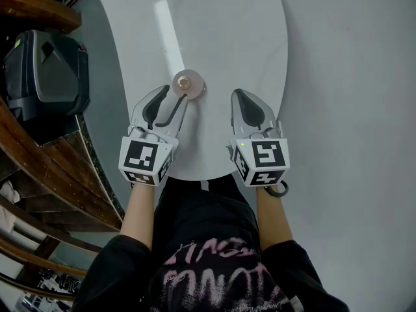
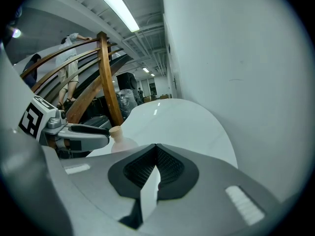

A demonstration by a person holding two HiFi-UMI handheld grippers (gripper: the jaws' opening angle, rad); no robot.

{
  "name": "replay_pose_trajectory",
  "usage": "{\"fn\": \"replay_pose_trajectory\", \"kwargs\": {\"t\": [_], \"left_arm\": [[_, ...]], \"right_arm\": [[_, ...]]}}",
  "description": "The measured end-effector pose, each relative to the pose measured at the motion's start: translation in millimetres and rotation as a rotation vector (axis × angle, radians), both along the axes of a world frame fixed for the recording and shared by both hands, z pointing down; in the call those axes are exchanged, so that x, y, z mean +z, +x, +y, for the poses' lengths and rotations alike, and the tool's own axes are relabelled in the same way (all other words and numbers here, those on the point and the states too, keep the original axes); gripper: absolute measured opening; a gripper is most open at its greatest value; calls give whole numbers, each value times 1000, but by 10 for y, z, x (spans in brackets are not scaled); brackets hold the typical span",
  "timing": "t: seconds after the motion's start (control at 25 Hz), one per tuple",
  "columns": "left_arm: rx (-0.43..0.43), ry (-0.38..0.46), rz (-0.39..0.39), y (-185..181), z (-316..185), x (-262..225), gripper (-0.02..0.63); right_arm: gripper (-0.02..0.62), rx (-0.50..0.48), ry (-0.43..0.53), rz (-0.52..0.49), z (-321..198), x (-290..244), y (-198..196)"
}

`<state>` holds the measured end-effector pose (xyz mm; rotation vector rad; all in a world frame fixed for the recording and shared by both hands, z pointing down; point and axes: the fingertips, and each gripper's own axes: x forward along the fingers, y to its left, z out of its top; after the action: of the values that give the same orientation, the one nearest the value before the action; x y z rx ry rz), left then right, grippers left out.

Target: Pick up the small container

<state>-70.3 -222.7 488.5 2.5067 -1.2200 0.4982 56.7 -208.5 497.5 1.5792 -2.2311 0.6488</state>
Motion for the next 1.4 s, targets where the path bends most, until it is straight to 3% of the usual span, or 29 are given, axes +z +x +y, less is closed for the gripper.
{"fn": "replay_pose_trajectory", "kwargs": {"t": [0.2,0.88,1.4], "left_arm": [[-1,-3,-7,48,-65,-5,213],[18,-9,17,151,-171,89,213],[39,-12,-9,123,-203,64,200]], "right_arm": [[11,5,-3,2,2,15,9],[11,38,-23,15,15,65,115],[11,50,-26,22,-6,8,72]]}}
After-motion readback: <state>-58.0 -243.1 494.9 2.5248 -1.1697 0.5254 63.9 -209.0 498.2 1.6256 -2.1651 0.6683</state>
